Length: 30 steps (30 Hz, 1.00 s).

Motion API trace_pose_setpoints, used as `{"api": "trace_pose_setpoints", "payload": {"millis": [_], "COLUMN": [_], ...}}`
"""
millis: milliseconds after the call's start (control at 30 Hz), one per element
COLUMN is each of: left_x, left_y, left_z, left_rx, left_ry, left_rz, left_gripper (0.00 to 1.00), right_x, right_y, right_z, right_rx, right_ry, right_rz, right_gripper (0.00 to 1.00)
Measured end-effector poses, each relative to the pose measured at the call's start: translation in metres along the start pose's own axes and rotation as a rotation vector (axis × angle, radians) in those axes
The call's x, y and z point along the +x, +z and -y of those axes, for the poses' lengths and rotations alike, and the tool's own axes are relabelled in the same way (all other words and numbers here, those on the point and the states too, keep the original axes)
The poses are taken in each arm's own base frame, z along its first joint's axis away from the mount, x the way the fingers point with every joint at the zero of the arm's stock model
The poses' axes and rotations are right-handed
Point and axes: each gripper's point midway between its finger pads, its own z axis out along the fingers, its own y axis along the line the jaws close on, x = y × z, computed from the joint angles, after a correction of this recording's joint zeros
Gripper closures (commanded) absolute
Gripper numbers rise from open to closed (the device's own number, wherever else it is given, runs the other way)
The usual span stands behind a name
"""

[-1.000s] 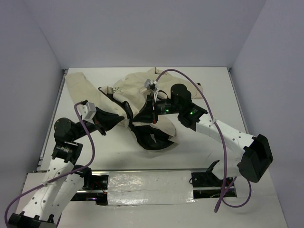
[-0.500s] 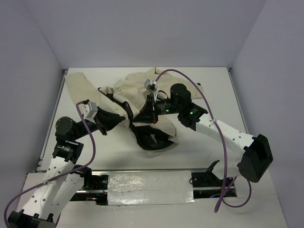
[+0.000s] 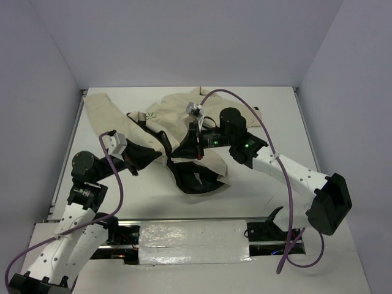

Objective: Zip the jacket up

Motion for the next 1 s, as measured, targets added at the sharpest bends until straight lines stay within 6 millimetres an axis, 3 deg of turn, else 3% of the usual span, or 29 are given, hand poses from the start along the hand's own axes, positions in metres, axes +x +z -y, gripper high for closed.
{"api": "trace_pose_setpoints", "payload": {"millis": [1000], "left_x": [0.002], "left_y": [-0.001], "left_z": [0.004], "left_rx": [0.015], "left_ry": [0.025], "left_rz": [0.000], "left_gripper": [1.00], "right_x": [-0.010], "right_y": [0.003], "right_z": [-0.002], "right_rx": [-0.018], "right_ry": [0.007], "right_rz": [0.036], "right_gripper": [1.00]}}
